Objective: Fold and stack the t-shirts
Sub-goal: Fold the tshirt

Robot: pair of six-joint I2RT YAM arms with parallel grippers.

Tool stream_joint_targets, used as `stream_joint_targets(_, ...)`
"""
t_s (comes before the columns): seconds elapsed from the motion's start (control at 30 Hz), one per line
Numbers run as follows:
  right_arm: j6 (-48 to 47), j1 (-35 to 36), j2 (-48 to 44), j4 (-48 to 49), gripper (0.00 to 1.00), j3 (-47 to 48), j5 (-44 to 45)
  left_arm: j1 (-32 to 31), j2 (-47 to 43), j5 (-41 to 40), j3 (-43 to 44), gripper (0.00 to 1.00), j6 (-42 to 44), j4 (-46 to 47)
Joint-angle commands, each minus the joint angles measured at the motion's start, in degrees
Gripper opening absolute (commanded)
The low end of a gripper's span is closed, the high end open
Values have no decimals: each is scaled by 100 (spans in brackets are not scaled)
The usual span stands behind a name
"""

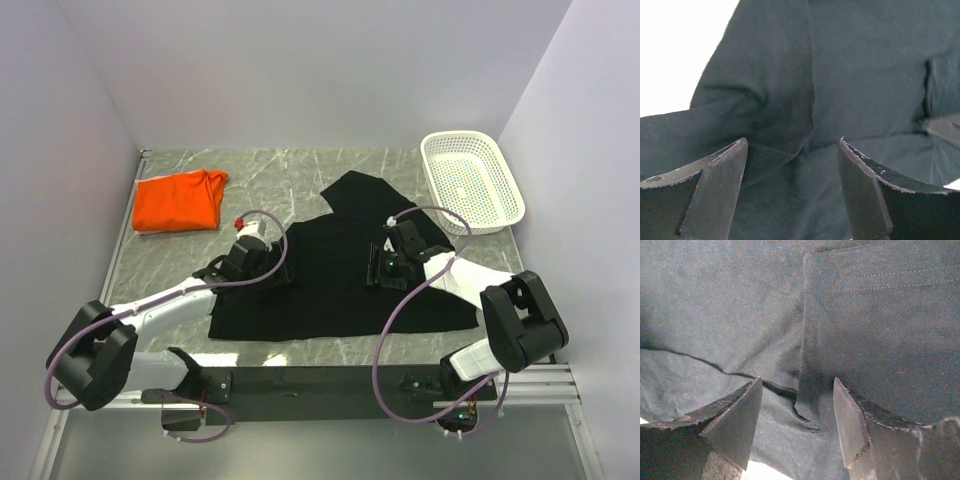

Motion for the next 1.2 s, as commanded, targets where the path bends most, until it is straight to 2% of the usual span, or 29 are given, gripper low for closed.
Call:
stream_joint_targets(0.0,-53,91,225,-9,66,11,72,-31,-294,497,-93,78,258,500)
stream_joint_targets(0.2,-44,108,339,35,66,11,54,-40,-698,1595,-216,78,681,896)
stream_joint_targets(0.27,-35,117,383,61,66,20,46,-49,-822,1536,-321,78,725,870)
stream_joint_targets(0.43,-17,170,375,27,66,55,80,-40,-665,379,-225,79,726,239)
stream_joint_targets(0.6,-26,178,112,-132,66,64,160,-101,-207,-55,-120,77,830,237)
stream_joint_targets(0.83,-17,187,-214,-290,66,73,230,-1287,-40,-1495,109,73,1060,-386)
stream_joint_targets(1.03,-9,170,-249,-325,65,55,248,-1754,12,-2138,179,67,779,-746)
stream_joint_targets(1.17,17,179,-337,-343,66,-6,230,-1842,582,-2349,407,62,489,-1063)
